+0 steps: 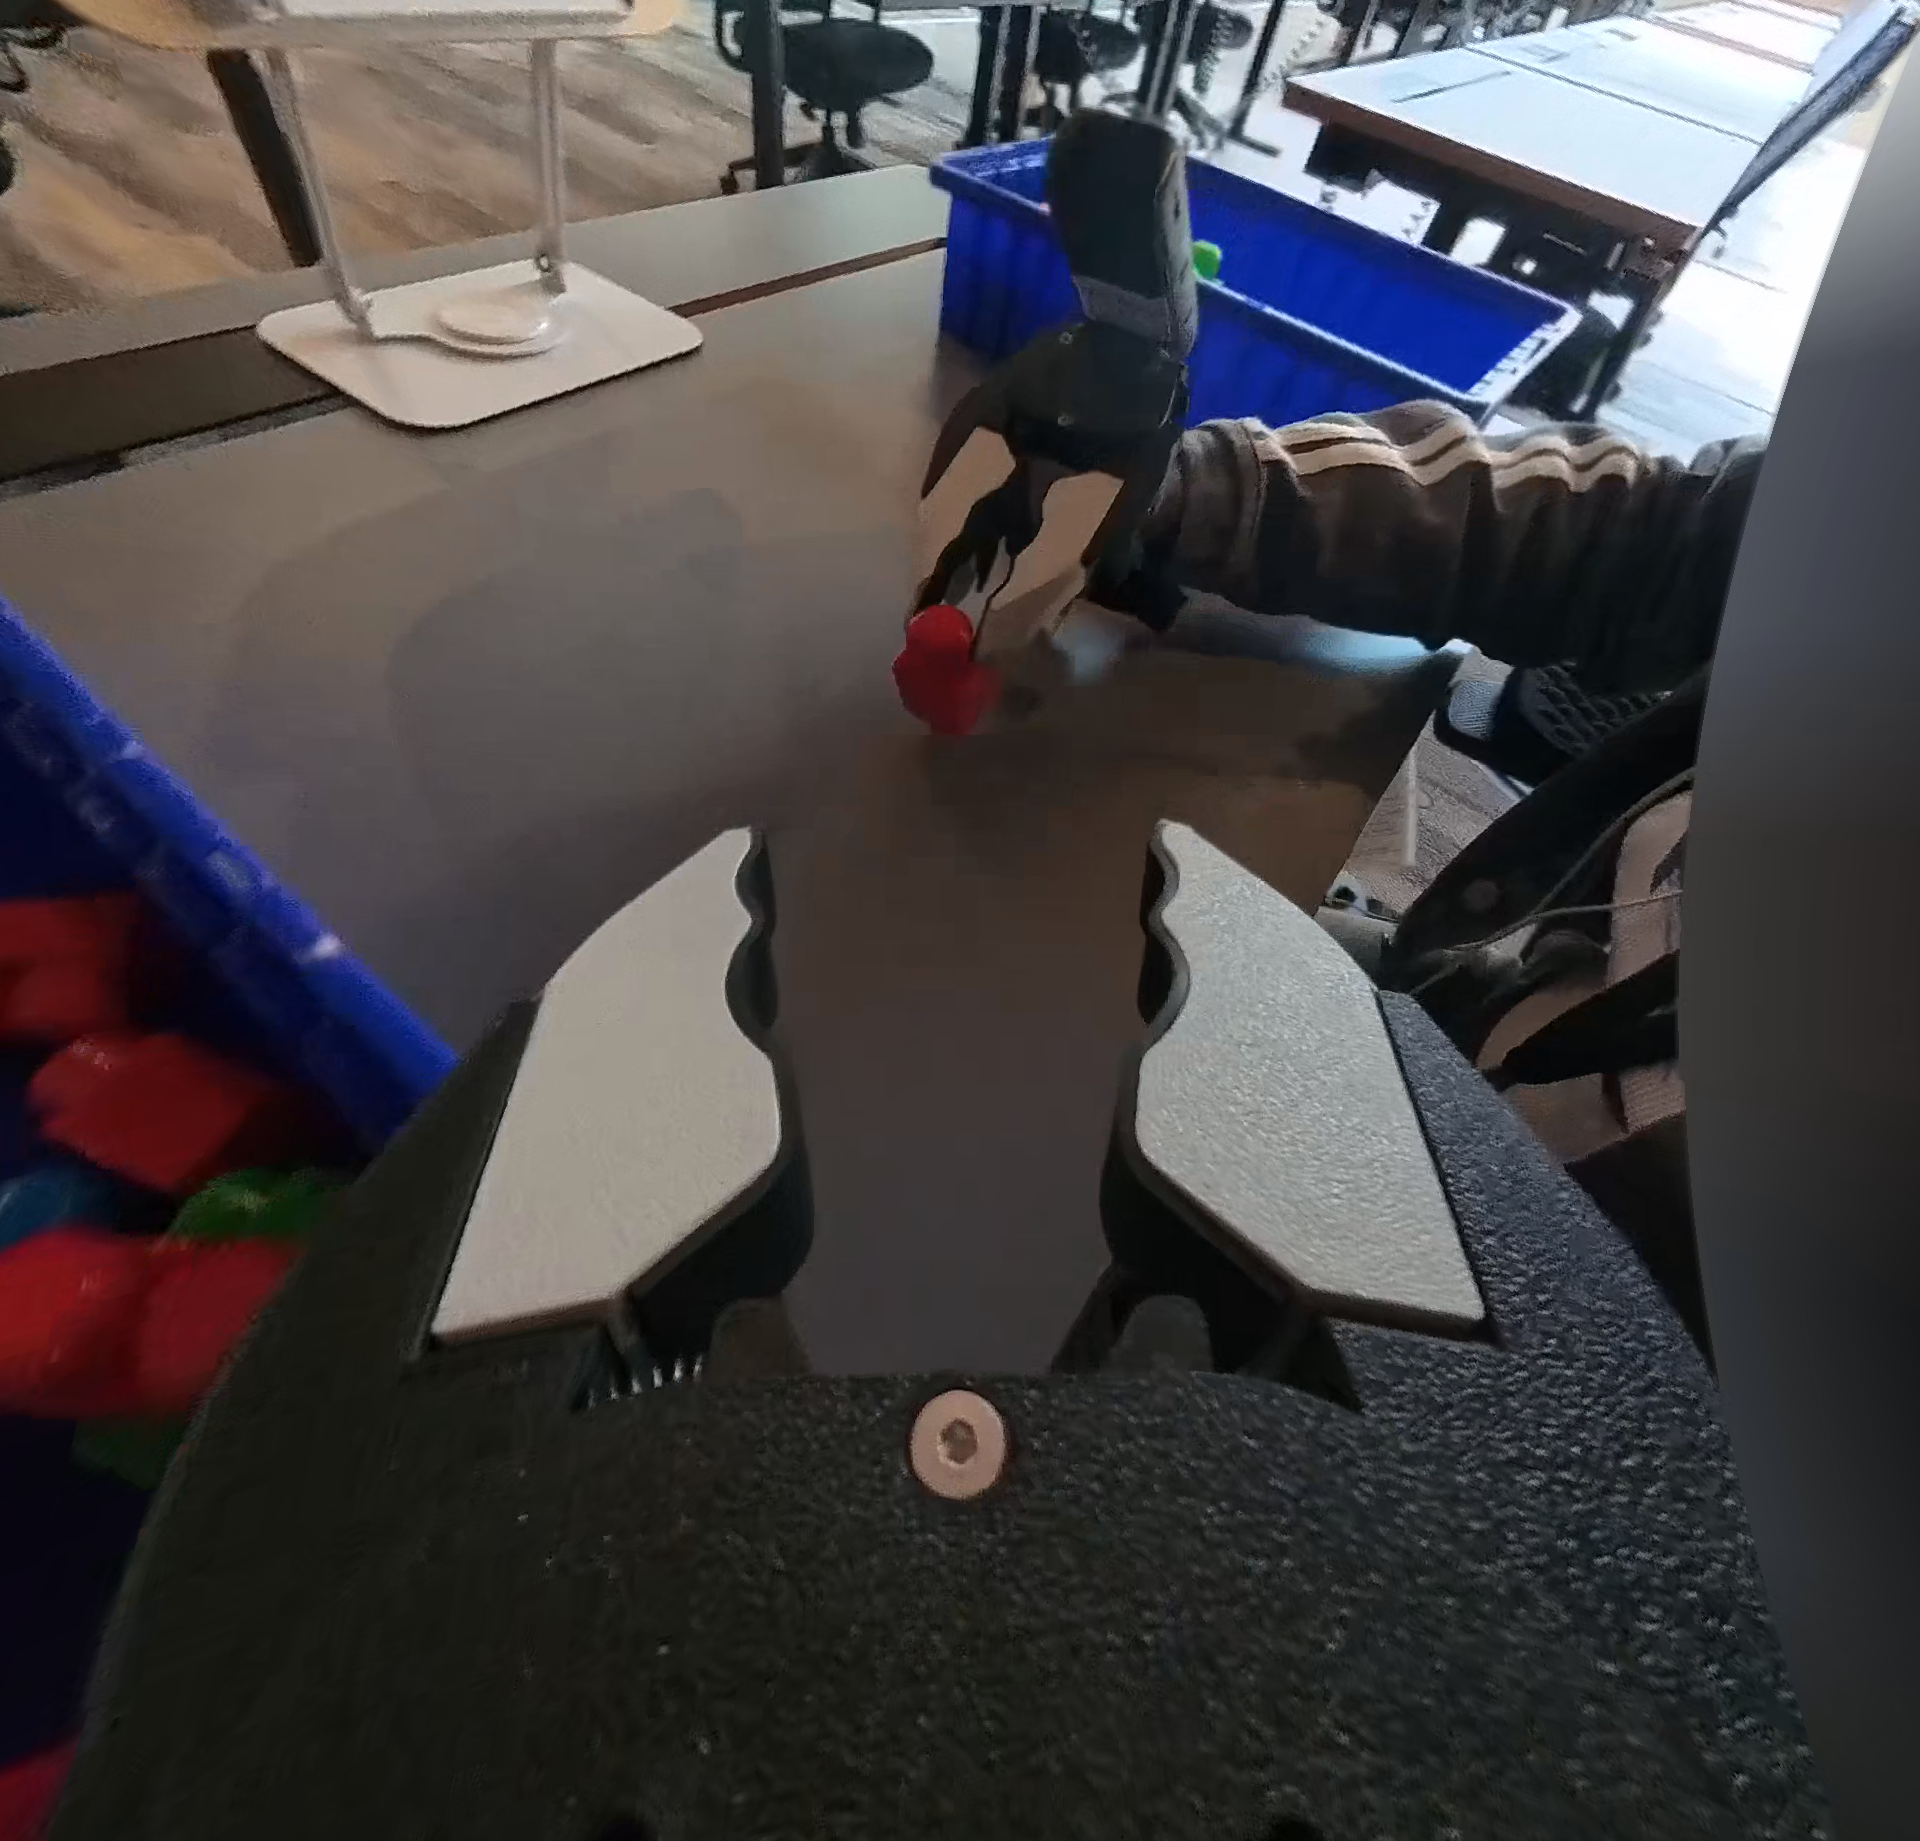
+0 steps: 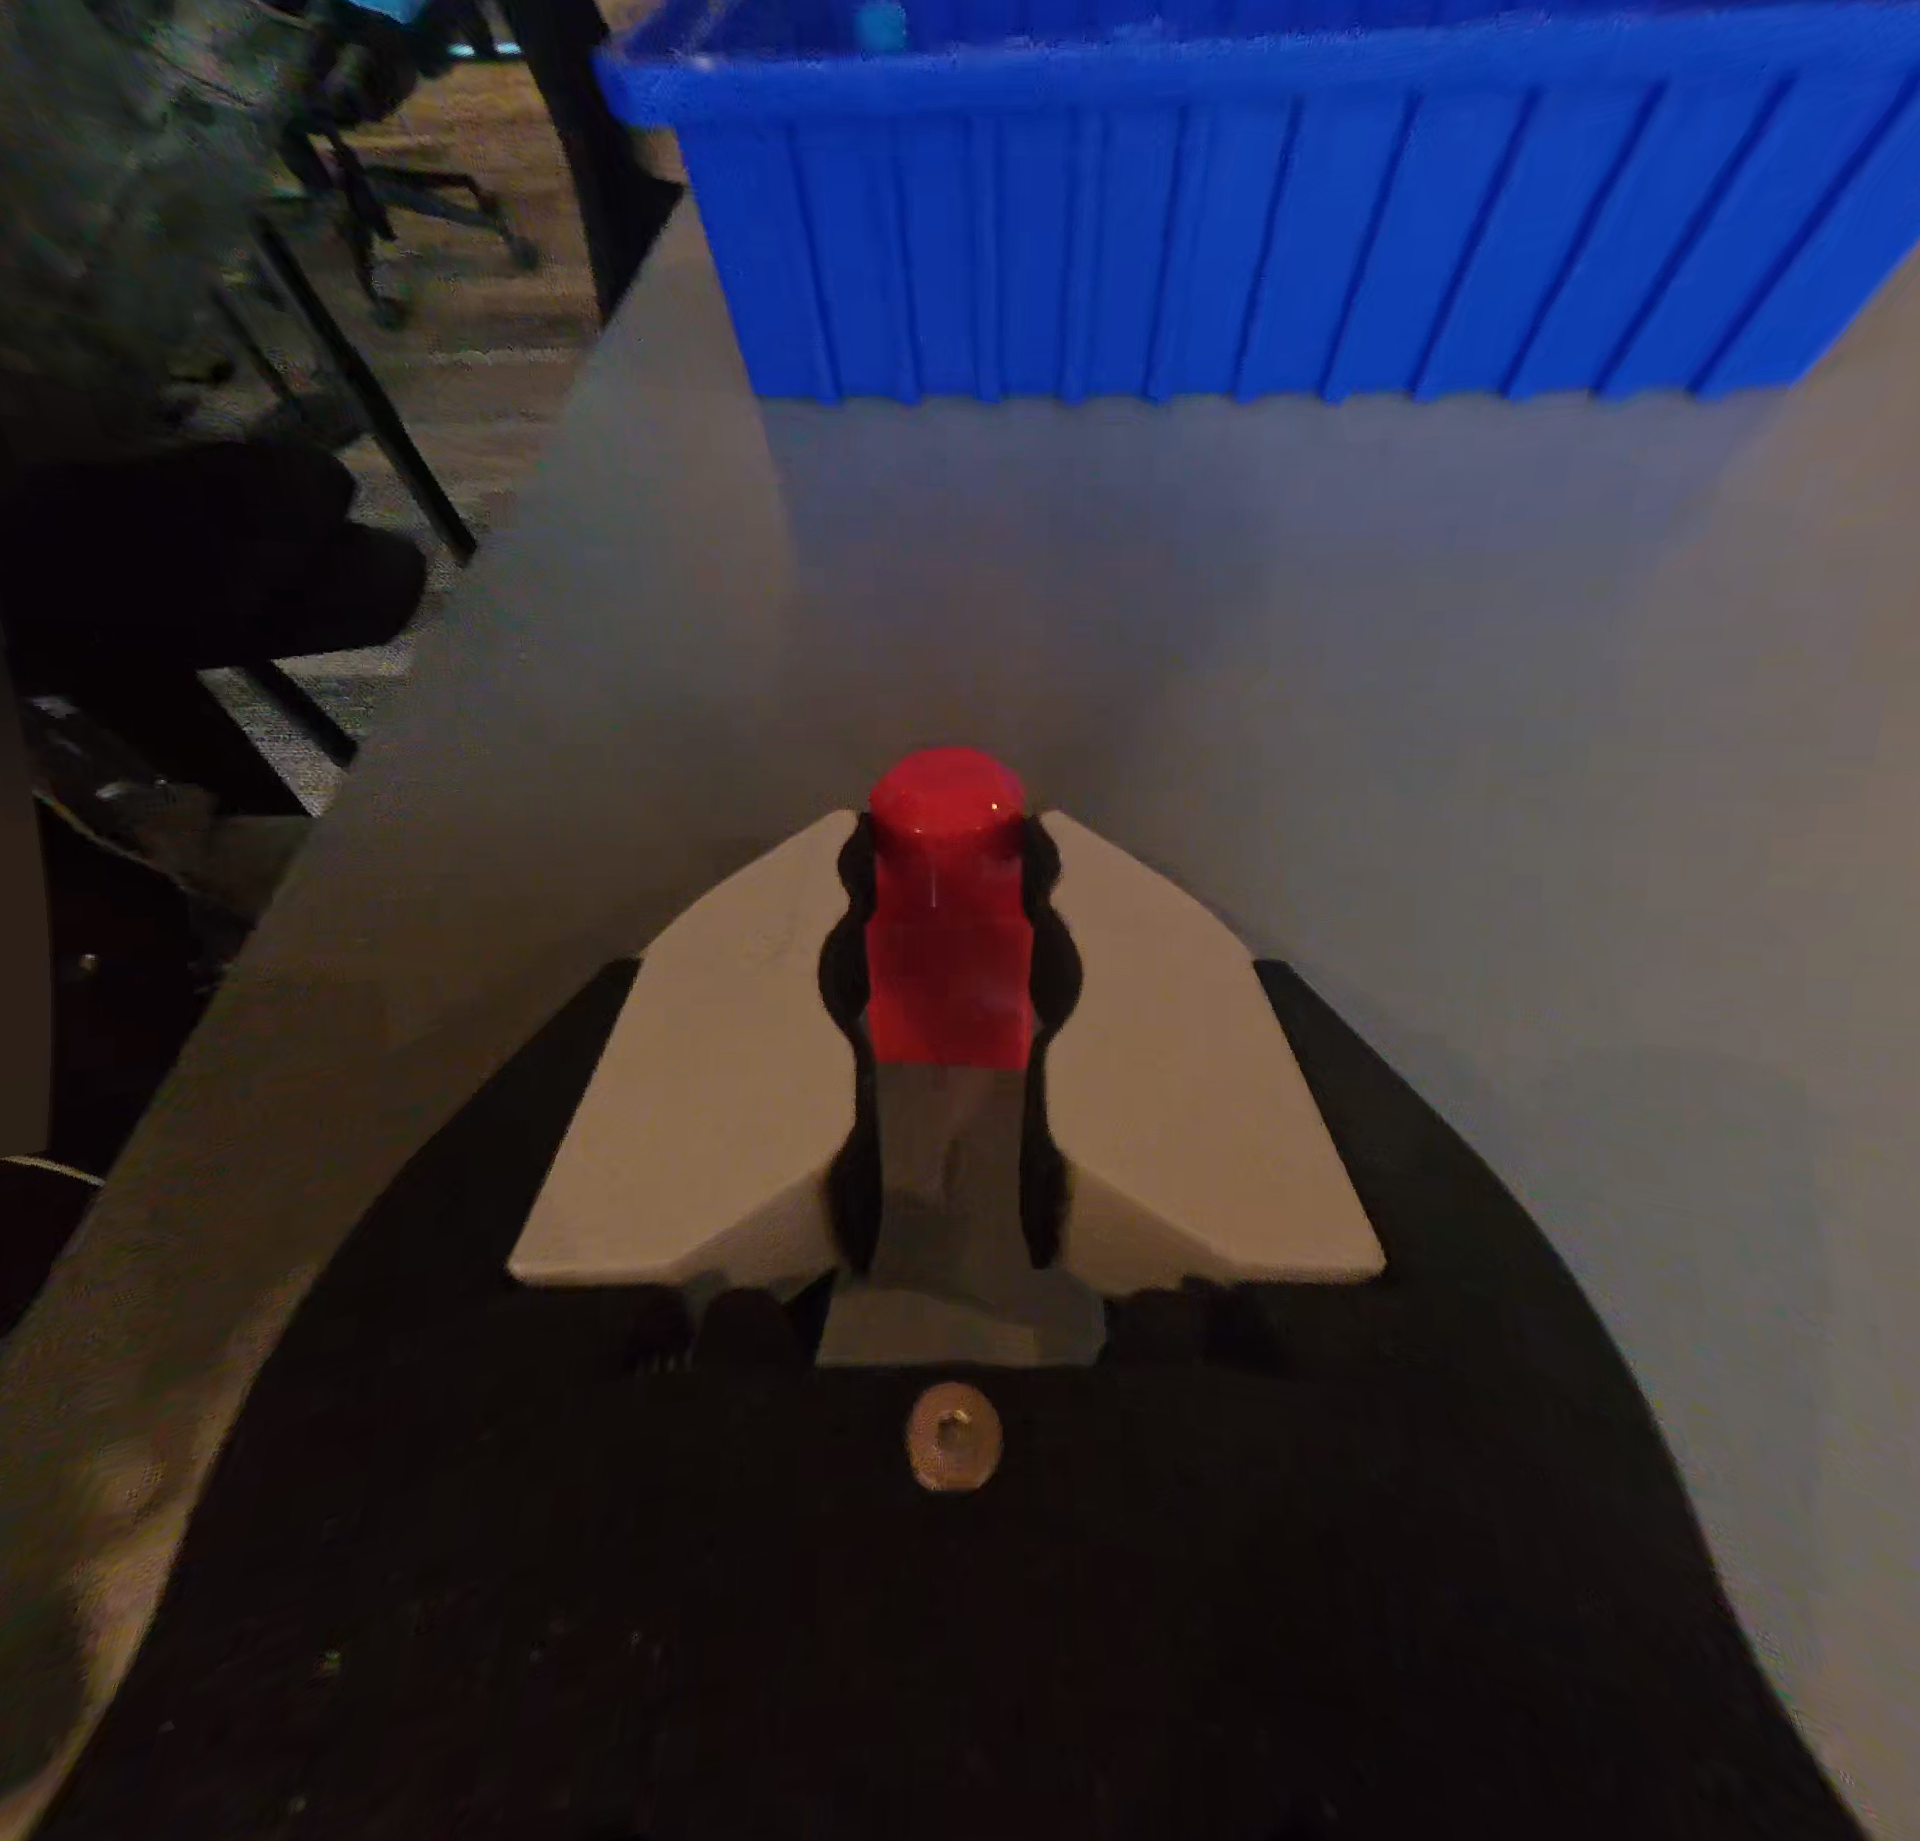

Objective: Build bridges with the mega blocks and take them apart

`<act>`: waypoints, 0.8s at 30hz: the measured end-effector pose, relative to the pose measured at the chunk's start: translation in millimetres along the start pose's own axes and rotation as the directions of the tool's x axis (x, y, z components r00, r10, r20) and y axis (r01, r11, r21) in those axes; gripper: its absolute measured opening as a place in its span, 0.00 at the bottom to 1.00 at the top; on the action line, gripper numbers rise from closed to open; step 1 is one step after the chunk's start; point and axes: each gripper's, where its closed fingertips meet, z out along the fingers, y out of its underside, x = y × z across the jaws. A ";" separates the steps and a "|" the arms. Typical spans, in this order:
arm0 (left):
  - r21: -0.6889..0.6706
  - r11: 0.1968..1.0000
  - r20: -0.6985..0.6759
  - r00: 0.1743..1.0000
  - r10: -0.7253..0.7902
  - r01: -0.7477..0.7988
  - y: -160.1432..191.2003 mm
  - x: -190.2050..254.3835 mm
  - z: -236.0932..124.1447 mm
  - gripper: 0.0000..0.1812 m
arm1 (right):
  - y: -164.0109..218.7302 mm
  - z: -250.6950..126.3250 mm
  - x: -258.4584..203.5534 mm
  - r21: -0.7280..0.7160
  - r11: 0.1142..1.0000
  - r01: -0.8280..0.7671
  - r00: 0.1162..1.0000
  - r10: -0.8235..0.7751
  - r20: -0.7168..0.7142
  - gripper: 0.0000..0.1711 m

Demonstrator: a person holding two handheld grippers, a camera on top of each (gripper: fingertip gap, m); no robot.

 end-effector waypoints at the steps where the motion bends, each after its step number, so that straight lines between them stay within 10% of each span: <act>1: 0.000 1.000 0.018 1.000 -0.009 0.009 4.1 -1.0 -5.5 0.37 | 4.5 -0.4 2.9 -0.008 1.000 -0.009 1.000 0.009 -0.005 0.15; 24: 0.006 1.000 0.140 0.990 -0.009 0.008 14.5 -15.6 -38.0 0.37 | 19.3 -16.3 6.4 0.041 0.999 -0.024 0.999 0.022 0.040 0.16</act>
